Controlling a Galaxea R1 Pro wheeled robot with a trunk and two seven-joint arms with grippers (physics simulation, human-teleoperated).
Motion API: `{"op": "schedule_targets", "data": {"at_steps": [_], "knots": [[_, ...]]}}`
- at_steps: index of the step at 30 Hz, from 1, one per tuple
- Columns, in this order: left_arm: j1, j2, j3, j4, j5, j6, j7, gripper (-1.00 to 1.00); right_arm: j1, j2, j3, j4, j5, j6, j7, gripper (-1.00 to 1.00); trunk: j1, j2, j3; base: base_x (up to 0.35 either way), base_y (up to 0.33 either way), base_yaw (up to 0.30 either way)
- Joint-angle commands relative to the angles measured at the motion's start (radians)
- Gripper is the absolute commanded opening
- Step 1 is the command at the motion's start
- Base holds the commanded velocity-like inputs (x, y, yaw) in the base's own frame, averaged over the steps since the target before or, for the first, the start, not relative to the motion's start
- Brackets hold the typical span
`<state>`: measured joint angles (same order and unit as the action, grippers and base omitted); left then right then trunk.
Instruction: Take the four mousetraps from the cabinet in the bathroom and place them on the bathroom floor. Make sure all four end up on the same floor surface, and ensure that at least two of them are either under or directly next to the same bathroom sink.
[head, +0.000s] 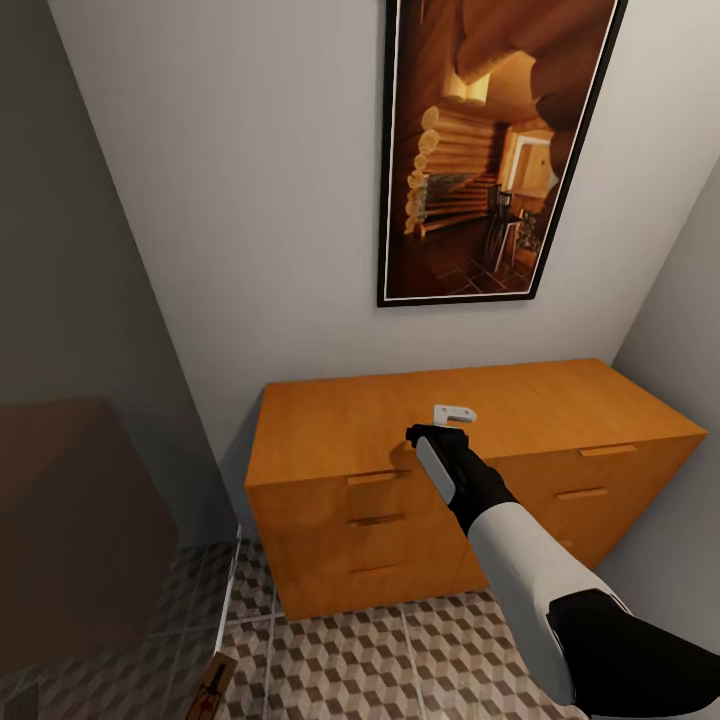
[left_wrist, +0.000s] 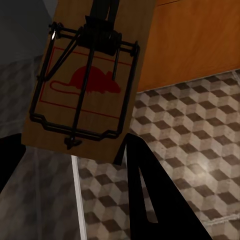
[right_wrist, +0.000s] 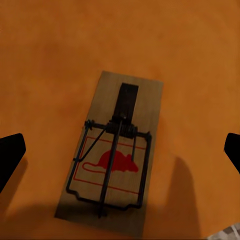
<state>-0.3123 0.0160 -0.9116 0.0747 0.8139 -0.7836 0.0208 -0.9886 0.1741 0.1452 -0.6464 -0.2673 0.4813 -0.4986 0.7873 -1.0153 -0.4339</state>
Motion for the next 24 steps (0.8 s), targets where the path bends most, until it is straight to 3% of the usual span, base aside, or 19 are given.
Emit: {"op": "schedule_targets", "data": {"at_steps": [1,10,24], "knots": [[-0.001,-0.001,-0.007,0.002,-0.001,-0.003,0.007,-1.0,-0.001,-0.001,0.005,-0.001,-0.015,0.003,-0.009,1.0,0.0,-0.001,-0.001,0.0,0.0,0.0],[-0.001,0.0,-0.007,0.002,-0.001,-0.003,0.007,-1.0,-0.001,-0.005,0.005,0.043,-0.106,0.003,-0.009,1.0,0.0,-0.001,-0.001,0.0,0.0,0.0],[-0.001,0.0,-0.007,0.002,-0.001,-0.002,0.007,-1.0,-0.001,-0.006,0.006,0.057,-0.13,0.003,-0.009,1.0,0.0,-0.001,-0.001,0.0,0.0,0.0]]}}
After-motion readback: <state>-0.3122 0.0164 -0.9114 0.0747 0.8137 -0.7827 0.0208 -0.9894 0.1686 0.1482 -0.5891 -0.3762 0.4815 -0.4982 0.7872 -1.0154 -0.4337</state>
